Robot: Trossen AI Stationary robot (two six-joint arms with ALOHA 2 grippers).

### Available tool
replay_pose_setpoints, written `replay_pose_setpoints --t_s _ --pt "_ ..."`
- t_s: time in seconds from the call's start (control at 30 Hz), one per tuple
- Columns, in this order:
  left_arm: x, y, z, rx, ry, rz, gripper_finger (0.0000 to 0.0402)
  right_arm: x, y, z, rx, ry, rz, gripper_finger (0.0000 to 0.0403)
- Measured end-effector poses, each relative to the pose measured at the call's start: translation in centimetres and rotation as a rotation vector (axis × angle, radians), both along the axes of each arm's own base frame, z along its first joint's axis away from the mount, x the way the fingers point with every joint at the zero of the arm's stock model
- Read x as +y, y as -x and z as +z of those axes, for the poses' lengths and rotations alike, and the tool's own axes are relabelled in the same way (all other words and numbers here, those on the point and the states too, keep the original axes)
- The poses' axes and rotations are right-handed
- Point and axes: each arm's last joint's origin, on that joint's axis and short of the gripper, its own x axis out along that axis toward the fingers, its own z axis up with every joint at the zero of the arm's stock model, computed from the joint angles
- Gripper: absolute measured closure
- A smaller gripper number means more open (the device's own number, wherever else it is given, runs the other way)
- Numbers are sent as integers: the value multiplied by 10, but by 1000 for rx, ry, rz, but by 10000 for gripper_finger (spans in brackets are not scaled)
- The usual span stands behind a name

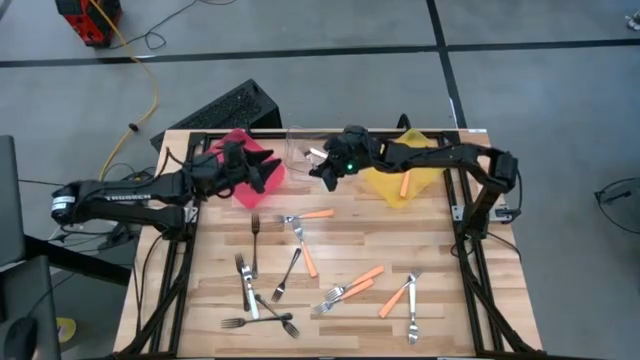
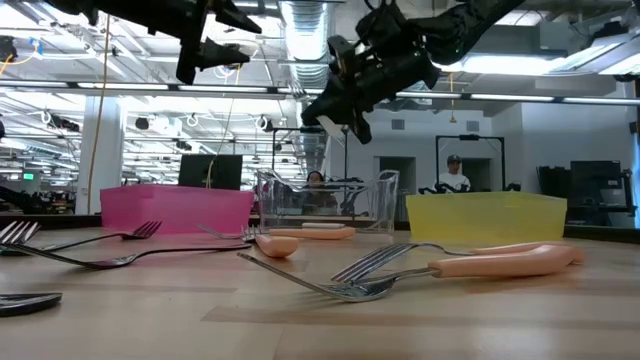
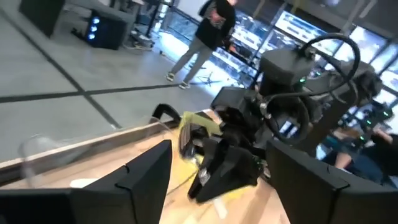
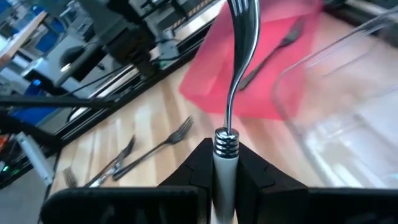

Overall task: Sort silverware by color (type)
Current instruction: Put the white fork into the transparent bin

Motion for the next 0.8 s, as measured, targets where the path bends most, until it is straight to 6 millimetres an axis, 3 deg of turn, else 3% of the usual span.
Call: replay_pose_setpoints --t_s 0.3,0.4,0.57,0.67,0.8 --pt "14 13 -3 57 25 87 166 -34 12 6 74 129 -103 348" --pt "17 15 -4 66 31 98 166 -43 9 18 146 239 -95 348" --pt "23 17 -7 96 44 116 167 -55 0 22 309 333 -27 348" --pt "26 21 -10 126 55 139 167 -64 -5 20 373 372 -1 348" --pt "30 24 -14 154 90 165 167 -75 -14 -1 457 372 27 348"
